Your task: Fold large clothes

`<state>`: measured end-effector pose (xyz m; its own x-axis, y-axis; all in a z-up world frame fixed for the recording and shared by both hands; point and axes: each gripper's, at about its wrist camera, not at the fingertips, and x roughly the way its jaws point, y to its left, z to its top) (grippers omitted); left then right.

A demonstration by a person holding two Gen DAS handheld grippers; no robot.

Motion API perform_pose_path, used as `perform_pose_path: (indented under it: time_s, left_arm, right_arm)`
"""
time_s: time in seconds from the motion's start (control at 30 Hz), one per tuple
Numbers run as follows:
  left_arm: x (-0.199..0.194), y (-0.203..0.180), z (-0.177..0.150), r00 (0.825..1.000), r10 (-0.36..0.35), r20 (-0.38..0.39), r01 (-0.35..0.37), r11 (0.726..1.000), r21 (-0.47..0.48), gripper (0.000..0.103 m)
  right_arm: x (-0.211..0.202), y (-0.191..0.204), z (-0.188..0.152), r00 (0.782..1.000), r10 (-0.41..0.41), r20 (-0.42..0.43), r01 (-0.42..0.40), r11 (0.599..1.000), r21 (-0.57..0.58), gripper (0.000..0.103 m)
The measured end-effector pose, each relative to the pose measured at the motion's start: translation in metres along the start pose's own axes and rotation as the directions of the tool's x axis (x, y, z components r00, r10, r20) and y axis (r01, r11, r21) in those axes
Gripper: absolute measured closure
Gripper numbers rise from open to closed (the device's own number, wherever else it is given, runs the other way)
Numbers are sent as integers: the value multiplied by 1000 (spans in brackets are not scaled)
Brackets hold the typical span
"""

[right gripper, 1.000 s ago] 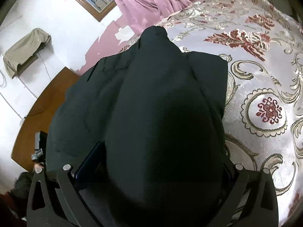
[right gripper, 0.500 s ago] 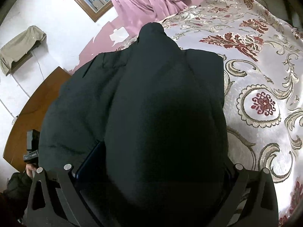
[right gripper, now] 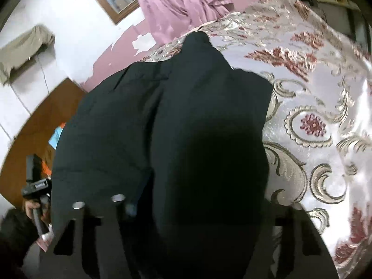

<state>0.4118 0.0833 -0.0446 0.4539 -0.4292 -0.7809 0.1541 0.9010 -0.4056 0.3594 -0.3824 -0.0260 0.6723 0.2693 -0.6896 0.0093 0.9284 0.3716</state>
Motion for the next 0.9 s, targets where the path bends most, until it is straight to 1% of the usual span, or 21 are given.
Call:
perform_pose_path:
  time_s: [0.03, 0.07, 0.1, 0.17, 0.23, 0.27, 0.37, 0.47, 0.53, 0.6, 0.7, 0.8, 0.9]
  left_arm:
    - [-4, -4, 0, 1000, 13, 13, -13, 1000, 5, 60]
    - [-9, -10, 0, 999, 33, 23, -33, 999, 21, 67]
    - [-14, -16, 1, 998, 50, 32, -52, 998, 37, 72]
    - [-25, -32, 2, 995, 88, 55, -92, 992, 84, 78]
    - [-40, -42, 7, 993, 90, 74, -97, 990, 103, 80]
    - [-50, -46, 11, 993, 79, 85, -88, 991, 104, 81]
    - [-77, -53, 21, 991, 60, 118, -74, 990, 118, 82]
    - [-106, -60, 28, 982, 92, 163, -120, 978, 169, 82]
    - [-127, -56, 32, 974, 112, 197, -147, 974, 174, 82]
    - [-148, -44, 35, 964, 129, 233, -169, 972, 161, 82]
    - [-171, -25, 39, 948, 164, 272, -207, 969, 137, 82]
    - [-174, -1, 41, 938, 218, 269, -254, 961, 106, 82]
    - [-158, 20, 36, 939, 250, 236, -273, 960, 70, 82]
  right_arm:
    - [-5, 6, 1, 1000, -8, 1, 8, 1000, -26, 67]
    - [-8, 8, 3, 1000, -10, 2, 10, 999, -38, 74]
    - [-13, 14, 4, 1000, -13, 5, 14, 998, -54, 78]
    - [-24, 19, 9, 1000, -7, 21, 9, 998, -55, 82]
    - [-40, 24, 14, 998, 28, 59, -26, 999, -40, 85]
    - [-50, 30, 17, 996, 45, 83, -42, 998, -43, 86]
    - [-69, 53, 24, 988, 80, 129, -68, 993, -98, 87]
    - [-82, 87, 36, 981, 115, 156, -87, 981, -173, 88]
    - [-89, 113, 44, 973, 145, 177, -103, 969, -226, 88]
    - [-91, 133, 51, 966, 173, 195, -118, 957, -265, 88]
    - [-86, 156, 60, 957, 208, 202, -143, 944, -297, 88]
    - [-66, 174, 69, 958, 218, 185, -154, 939, -307, 88]
    - [-35, 183, 69, 970, 200, 140, -152, 944, -292, 88]
